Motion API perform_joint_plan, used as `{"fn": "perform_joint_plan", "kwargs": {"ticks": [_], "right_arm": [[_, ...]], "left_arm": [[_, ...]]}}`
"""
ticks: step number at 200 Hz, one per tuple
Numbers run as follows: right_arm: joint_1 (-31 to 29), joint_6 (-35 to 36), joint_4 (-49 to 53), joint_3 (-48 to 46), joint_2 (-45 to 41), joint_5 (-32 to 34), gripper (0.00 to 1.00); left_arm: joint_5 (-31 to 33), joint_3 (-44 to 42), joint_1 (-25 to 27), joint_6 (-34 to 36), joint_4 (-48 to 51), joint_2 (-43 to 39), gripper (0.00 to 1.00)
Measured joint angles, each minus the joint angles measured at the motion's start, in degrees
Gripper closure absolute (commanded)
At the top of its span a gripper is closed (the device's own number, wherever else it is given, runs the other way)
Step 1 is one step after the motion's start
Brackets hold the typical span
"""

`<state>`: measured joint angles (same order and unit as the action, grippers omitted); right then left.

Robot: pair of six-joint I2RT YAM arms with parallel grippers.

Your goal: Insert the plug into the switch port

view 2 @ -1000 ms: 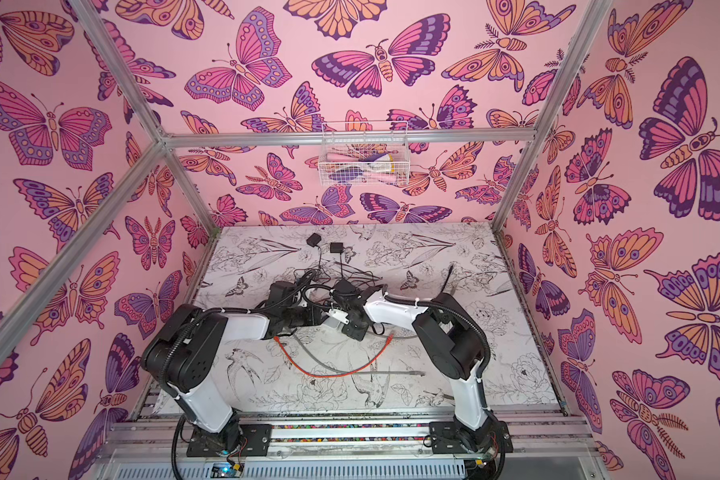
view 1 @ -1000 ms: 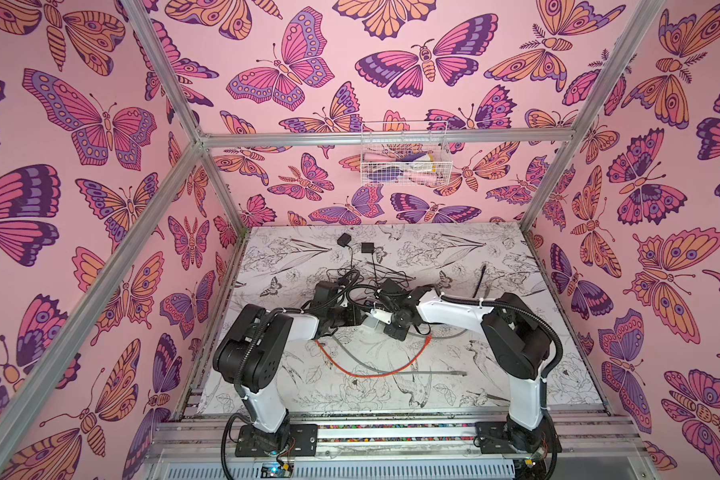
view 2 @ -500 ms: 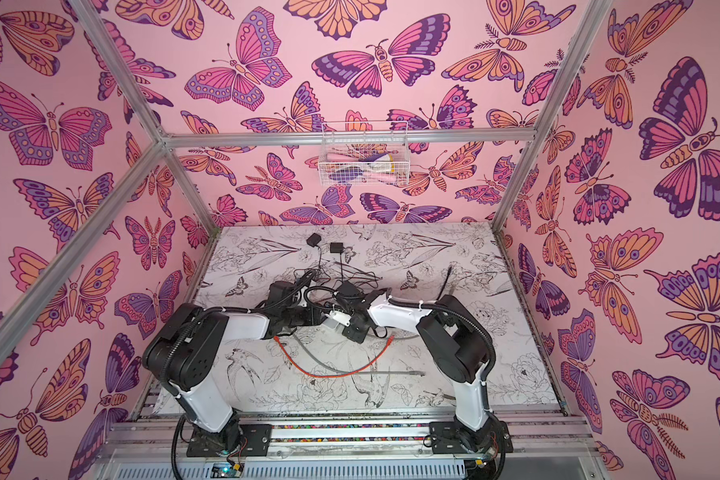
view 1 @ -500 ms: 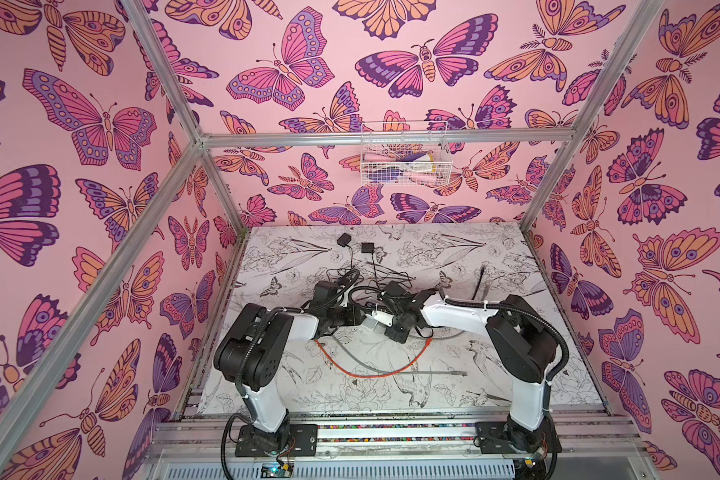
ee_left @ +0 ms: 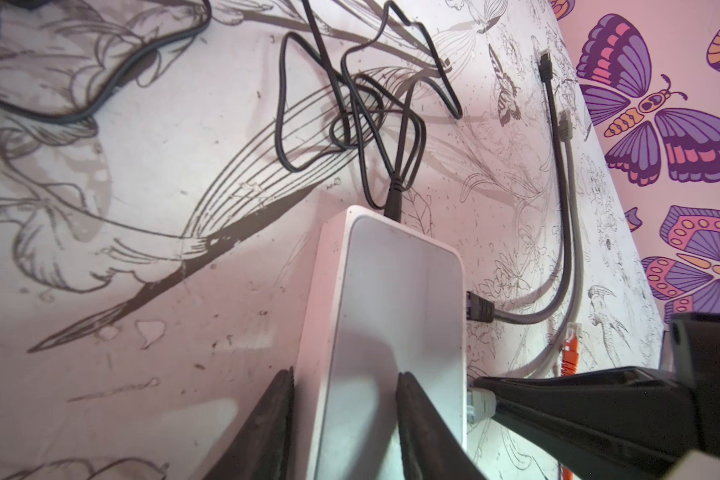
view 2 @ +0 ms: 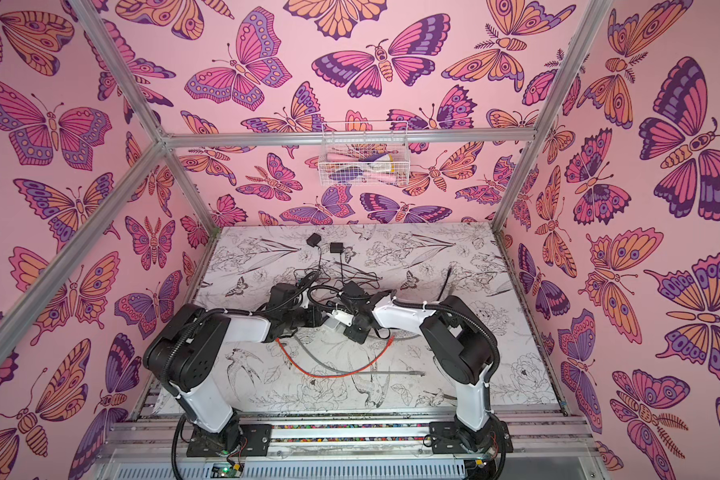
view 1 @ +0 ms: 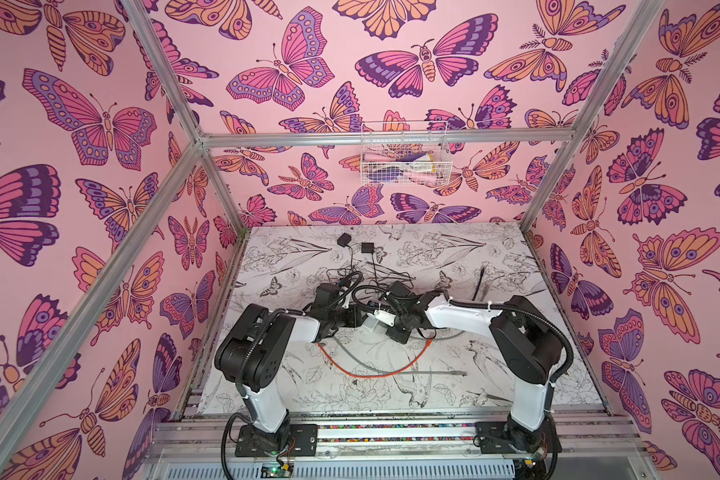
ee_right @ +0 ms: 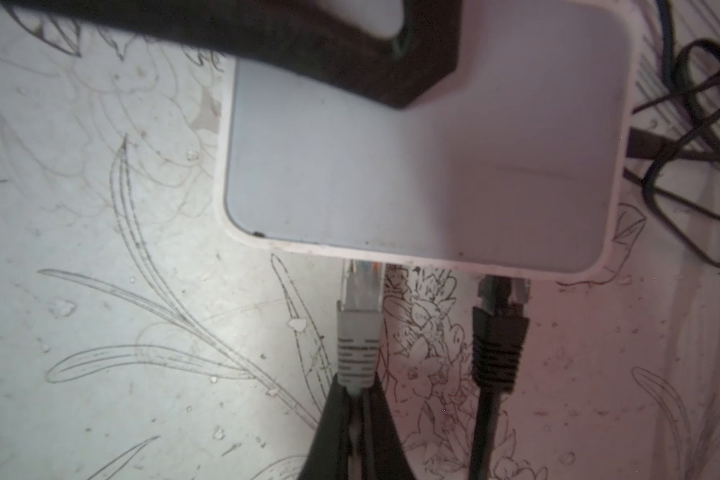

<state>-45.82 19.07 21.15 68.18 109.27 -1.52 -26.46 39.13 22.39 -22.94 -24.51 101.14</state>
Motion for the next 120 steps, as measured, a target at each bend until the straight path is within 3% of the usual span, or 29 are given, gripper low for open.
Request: {"fn": "perform_joint_plan", "kwargs": {"ticks": [120], "right_arm": [[1.4, -2.8, -6.2, -5.2, -2.7, -2.0, 1.00]], "left_arm": [[1.5, -2.4, 1.2, 0.0, -0.9, -2.1, 0.59]]}}
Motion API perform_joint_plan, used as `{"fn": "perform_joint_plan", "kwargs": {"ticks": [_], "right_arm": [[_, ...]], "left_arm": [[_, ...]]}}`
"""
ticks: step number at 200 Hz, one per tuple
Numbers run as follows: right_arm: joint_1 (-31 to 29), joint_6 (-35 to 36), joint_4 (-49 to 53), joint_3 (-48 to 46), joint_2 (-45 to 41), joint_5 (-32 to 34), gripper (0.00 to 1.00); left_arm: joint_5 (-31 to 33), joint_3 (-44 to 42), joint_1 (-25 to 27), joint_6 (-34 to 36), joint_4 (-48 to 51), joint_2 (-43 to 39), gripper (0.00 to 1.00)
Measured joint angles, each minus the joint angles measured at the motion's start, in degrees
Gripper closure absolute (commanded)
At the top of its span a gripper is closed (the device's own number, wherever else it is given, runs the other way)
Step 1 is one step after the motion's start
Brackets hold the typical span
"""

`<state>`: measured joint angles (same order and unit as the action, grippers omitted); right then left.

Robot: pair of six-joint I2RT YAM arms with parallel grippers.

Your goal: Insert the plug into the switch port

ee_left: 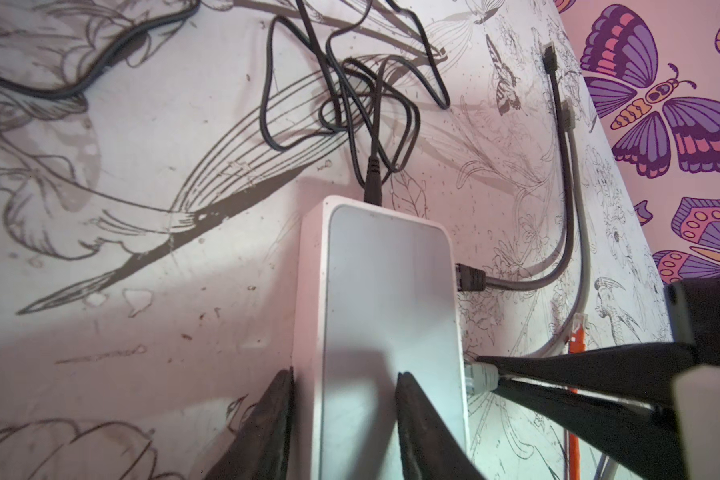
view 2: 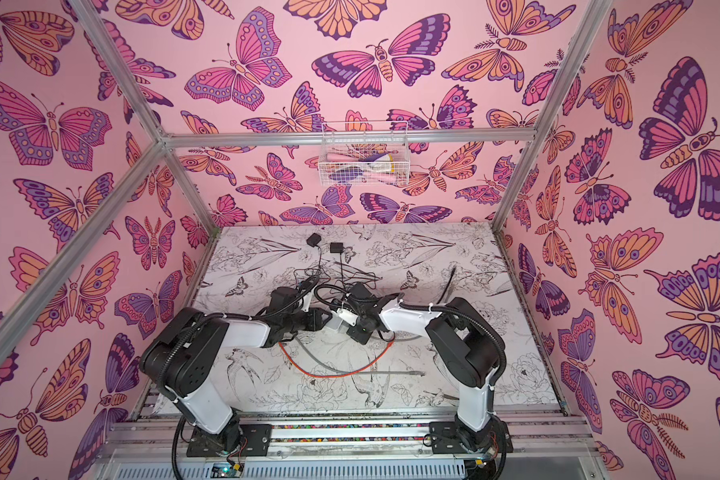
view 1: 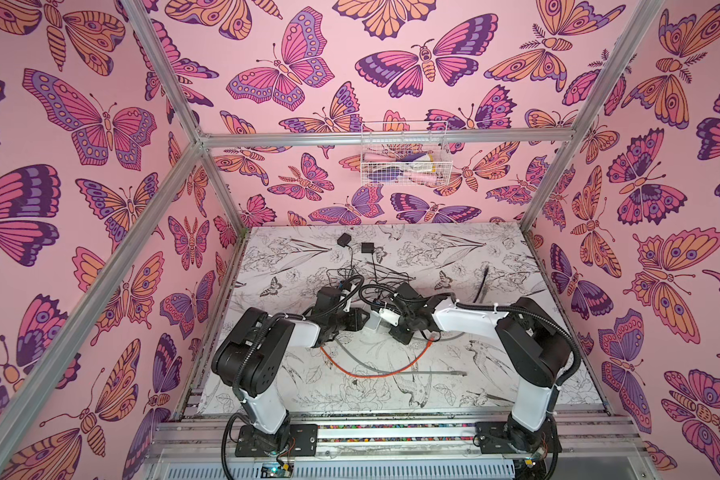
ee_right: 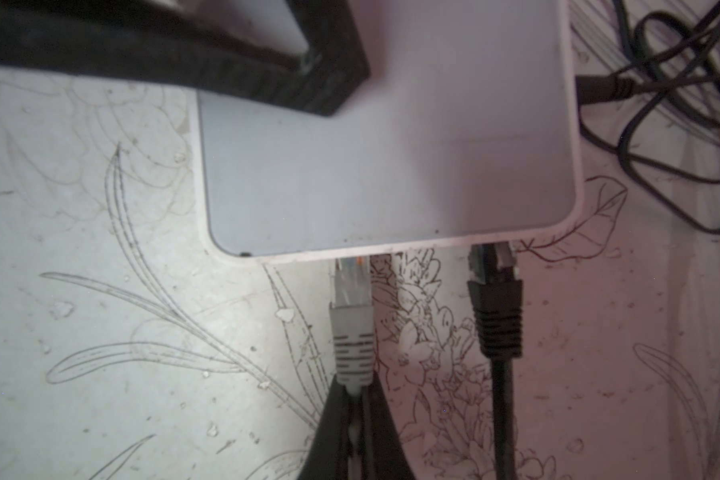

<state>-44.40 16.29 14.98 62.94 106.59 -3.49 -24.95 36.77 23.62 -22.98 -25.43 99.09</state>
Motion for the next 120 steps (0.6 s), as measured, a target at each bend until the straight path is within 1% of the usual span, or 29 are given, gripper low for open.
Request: {"fn": "perform_joint_plan", "kwargs": {"ticks": [83, 120], "right_arm": [[0.7, -0.9, -2.4, -2.2, -1.1, -0.7, 1.00], [0.8, -0.9, -3.2, -2.5, -1.2, -1.0, 1.00]], "left_arm": [[0.0, -0.8, 0.5, 0.0, 1.2, -1.3, 0.58], [-0.5, -0.8, 0.2, -0.1, 3.2, -2.3, 0.52]]}}
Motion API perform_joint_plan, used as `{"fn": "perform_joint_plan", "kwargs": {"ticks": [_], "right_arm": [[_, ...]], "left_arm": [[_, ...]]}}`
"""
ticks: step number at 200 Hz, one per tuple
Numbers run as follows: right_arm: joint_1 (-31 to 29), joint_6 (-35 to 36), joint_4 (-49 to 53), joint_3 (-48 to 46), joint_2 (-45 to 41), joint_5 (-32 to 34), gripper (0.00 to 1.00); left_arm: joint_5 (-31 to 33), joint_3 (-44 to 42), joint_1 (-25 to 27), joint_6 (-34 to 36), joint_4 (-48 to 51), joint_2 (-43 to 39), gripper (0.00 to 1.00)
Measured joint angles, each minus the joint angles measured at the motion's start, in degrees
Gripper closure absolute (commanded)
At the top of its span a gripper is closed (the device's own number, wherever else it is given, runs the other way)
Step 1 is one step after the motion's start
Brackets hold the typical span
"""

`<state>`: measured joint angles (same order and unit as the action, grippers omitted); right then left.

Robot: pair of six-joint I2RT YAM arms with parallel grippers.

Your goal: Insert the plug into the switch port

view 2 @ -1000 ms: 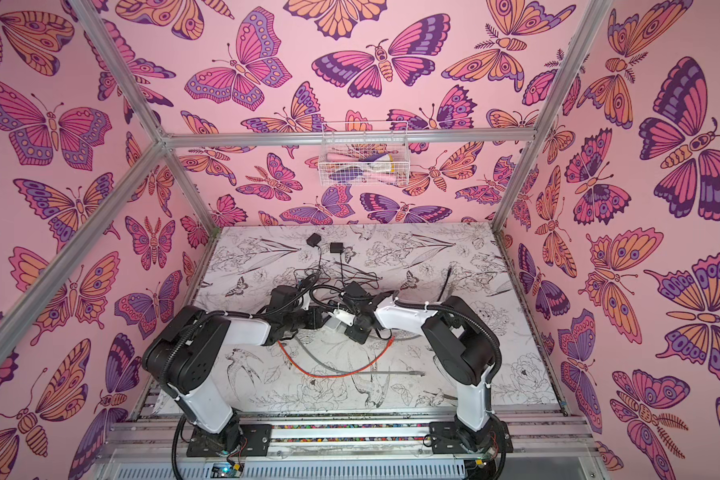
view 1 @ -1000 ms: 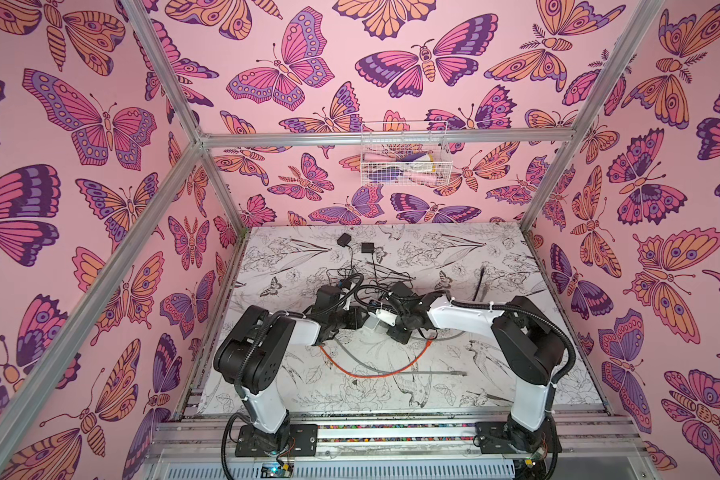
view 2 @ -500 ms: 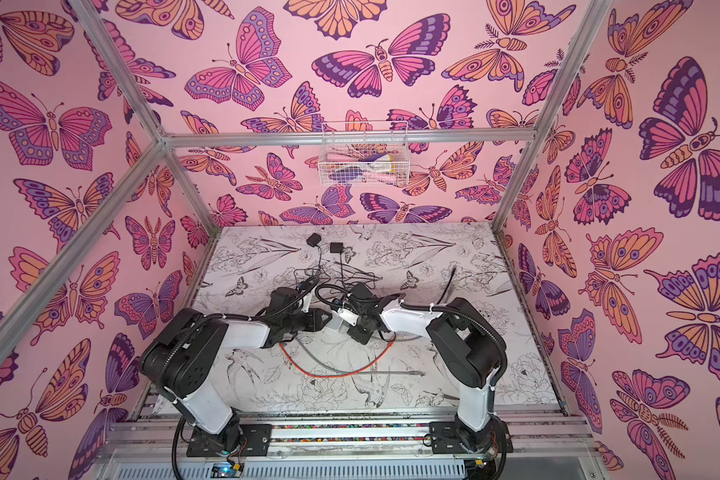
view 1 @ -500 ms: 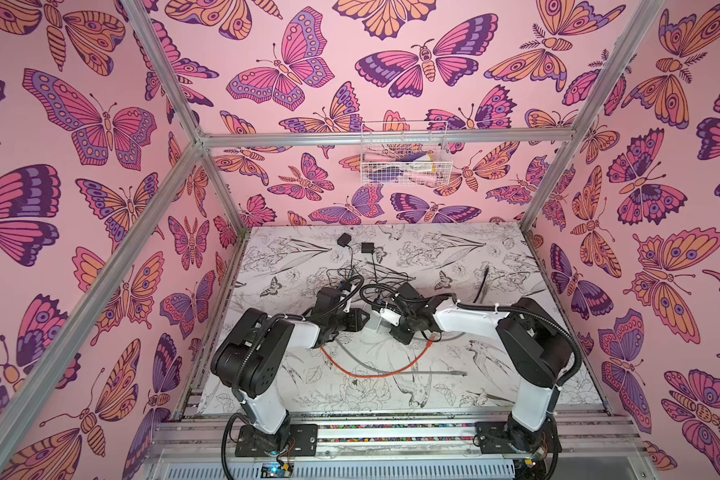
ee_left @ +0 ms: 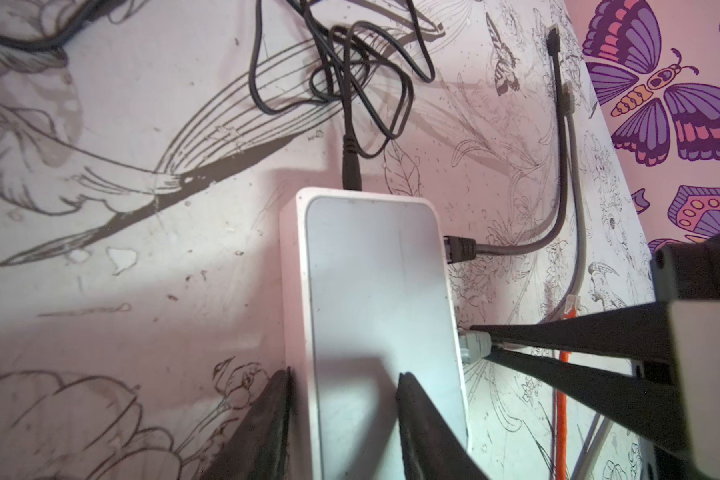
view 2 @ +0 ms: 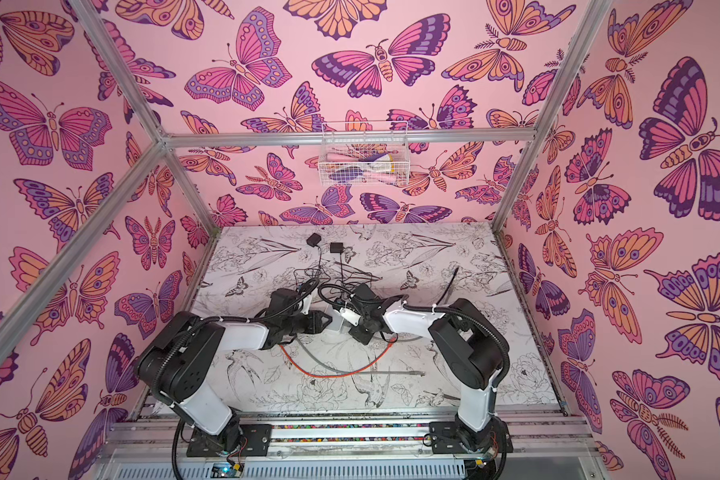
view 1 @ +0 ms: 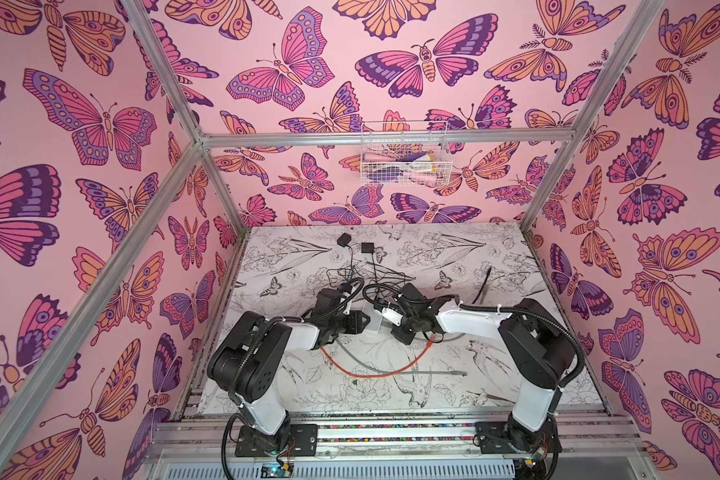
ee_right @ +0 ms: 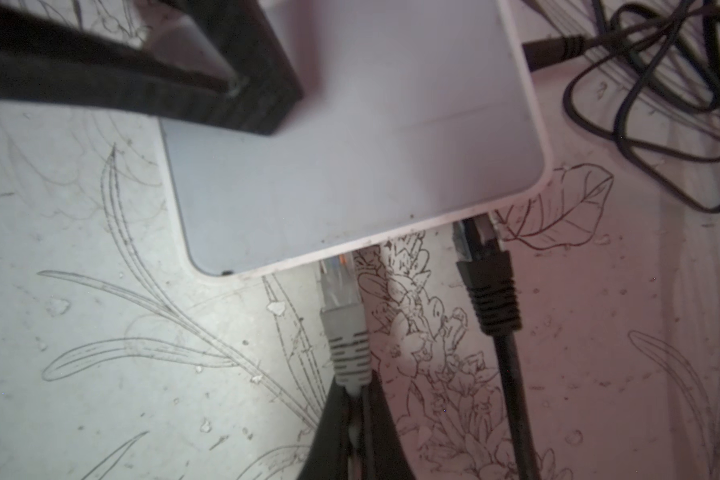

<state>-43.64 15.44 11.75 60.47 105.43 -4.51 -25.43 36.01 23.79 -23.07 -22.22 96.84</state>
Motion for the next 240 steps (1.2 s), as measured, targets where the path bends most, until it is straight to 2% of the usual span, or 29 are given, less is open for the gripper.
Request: {"fn": "perform_joint_plan", "kwargs": {"ticks": [35, 81, 135, 159, 208, 240], "right_arm": [[0.0, 0.0, -1.0, -0.3, 0.0, -1.9, 1.00], [0.0, 0.0, -1.5, -0.3, 0.4, -3.8, 1.00], [0.0, 0.0, -1.2, -0.1, 0.5, -3.9, 1.00], [0.0, 0.0, -0.7, 0.4, 0.7, -3.4, 1.00], [-0.4, 0.0, -1.7, 1.2, 1.6, -3.0, 1.00], [-0.4, 0.0, -1.8, 1.2, 1.7, -3.0, 1.00]], "left_arm": [[-1.6, 1.9, -1.4, -0.4, 2.2, -0.1, 0.49], [-2.0, 5.7, -1.7, -0.5, 2.9, 1.7, 0.52], [-1.6, 4.9, -1.7, -0.3, 2.8, 2.9, 0.53], [-1.8, 3.2, -1.8, 0.1, 1.6, 2.2, 0.48], [-7.1, 1.6, -7.9, -2.7, 1.7, -2.6, 0.45], [-9.0, 5.5, -8.2, -3.5, 2.5, -1.7, 0.47]]}}
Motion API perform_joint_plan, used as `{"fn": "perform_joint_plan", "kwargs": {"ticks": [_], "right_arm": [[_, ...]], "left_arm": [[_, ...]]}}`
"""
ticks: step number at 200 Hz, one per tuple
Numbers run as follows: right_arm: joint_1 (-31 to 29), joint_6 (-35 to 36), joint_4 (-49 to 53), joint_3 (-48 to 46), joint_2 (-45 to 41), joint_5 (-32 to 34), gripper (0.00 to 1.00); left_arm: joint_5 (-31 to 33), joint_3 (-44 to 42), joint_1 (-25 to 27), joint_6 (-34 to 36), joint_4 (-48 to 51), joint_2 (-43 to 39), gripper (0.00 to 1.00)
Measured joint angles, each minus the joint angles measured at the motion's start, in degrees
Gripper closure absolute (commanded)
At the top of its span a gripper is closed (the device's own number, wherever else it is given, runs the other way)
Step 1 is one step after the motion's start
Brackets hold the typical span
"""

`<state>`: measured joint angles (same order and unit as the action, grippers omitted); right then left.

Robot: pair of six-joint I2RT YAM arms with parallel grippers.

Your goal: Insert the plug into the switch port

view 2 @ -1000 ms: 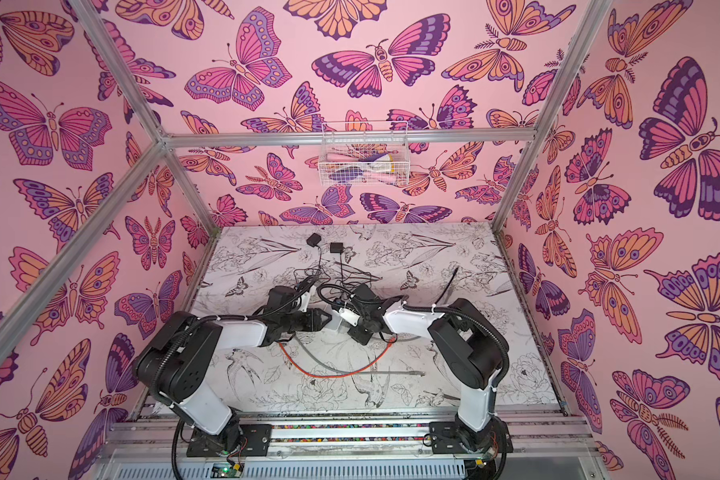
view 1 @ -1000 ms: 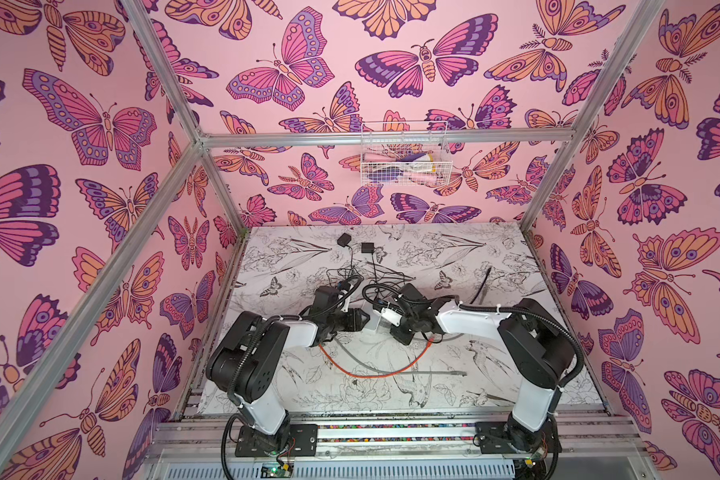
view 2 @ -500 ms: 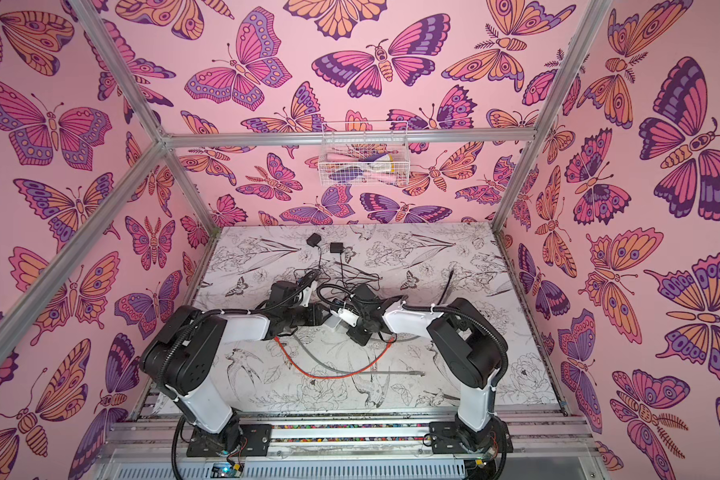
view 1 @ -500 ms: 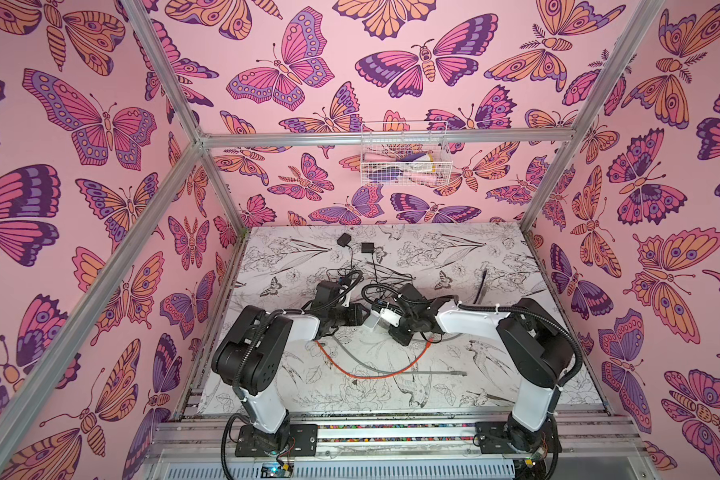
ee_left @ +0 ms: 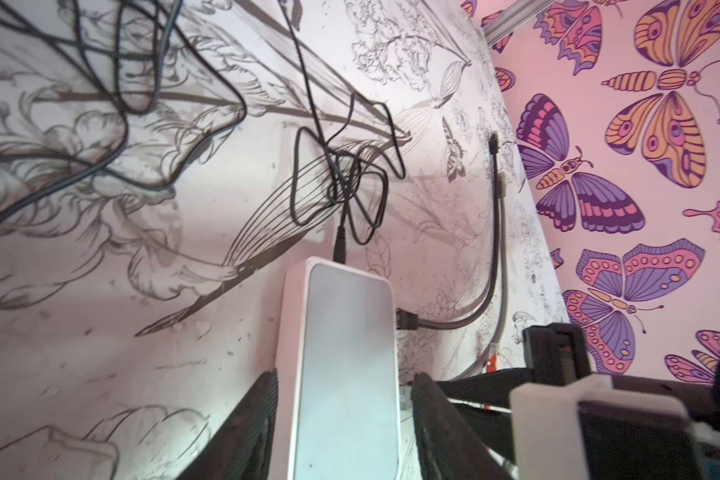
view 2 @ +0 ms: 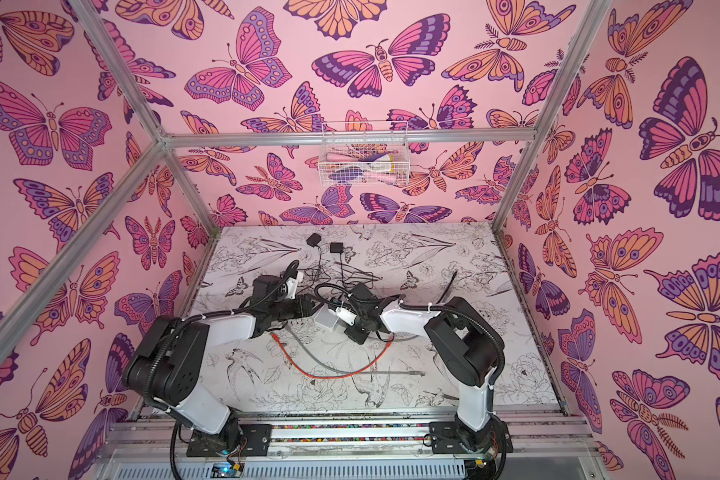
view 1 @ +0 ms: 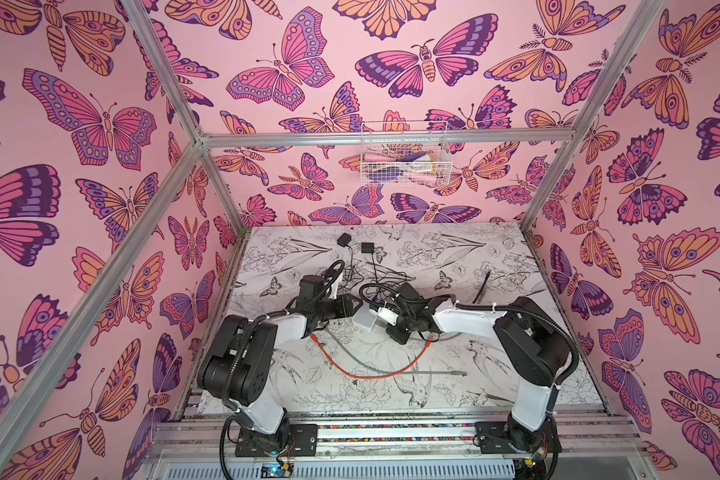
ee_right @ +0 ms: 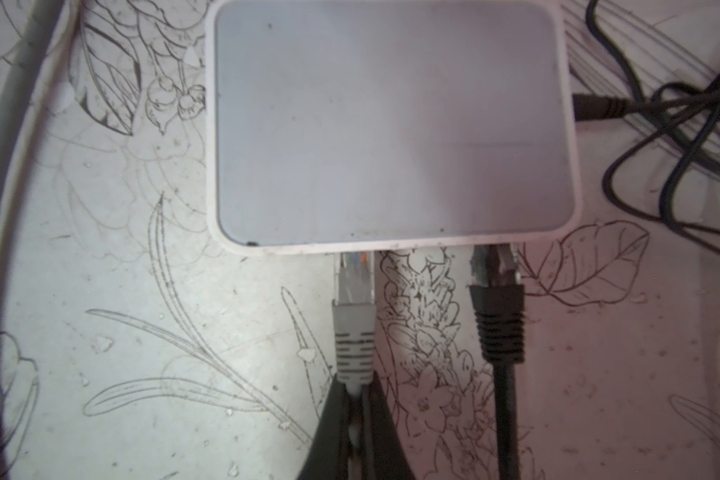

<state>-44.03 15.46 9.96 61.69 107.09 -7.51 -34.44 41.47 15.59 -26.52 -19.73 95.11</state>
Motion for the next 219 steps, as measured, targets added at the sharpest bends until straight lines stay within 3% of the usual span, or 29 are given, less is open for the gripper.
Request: {"fn": "perform_joint_plan", "kwargs": {"ticks": [94, 129, 157, 183, 219], "right_arm": [[0.0, 0.0, 0.3, 0.5, 0.3, -0.1, 1.00], [0.0, 0.0, 0.6, 0.7, 0.4, -0.1, 1.00], [0.0, 0.0, 0.4, 0.9, 0.6, 0.0, 1.00], [0.0, 0.0, 0.3, 1.2, 0.9, -0.1, 1.00], [0.0, 0.0, 0.3, 1.2, 0.9, -0.1, 1.00]], "left_arm": [[2.8, 1.4, 6.4, 1.9, 1.9, 3.5, 0.53], [4.8, 1.4, 7.6, 3.3, 2.0, 3.3, 0.49], [6.5, 0.2, 5.7, 4.0, 5.6, -0.5, 0.45], [8.0, 0.0, 0.5, 3.9, 7.6, -4.0, 0.46], [7.1, 3.0, -0.9, 4.0, 8.3, 0.7, 0.48]]}}
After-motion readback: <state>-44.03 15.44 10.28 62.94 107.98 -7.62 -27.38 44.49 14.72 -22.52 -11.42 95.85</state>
